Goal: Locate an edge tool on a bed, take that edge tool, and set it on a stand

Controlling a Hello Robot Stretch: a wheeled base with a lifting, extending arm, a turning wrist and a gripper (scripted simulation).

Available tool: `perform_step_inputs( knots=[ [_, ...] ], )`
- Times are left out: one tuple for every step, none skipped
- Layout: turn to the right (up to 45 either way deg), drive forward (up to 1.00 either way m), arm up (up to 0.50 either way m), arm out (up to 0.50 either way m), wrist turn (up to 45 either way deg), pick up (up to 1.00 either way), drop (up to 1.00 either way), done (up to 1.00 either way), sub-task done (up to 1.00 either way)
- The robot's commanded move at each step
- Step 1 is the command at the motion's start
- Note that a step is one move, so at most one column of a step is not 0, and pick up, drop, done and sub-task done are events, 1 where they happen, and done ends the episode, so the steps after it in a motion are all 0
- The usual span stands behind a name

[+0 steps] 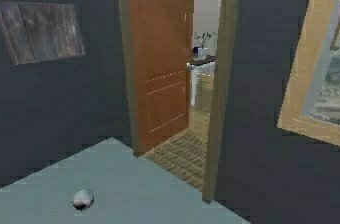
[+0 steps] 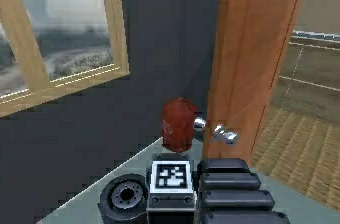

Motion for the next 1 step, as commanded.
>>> perform_step_inputs(
  knots=[
    [0.0, 1.0, 0.0, 0.0, 0.0, 0.0, 0.0, 0.0, 0.0]
  ],
)
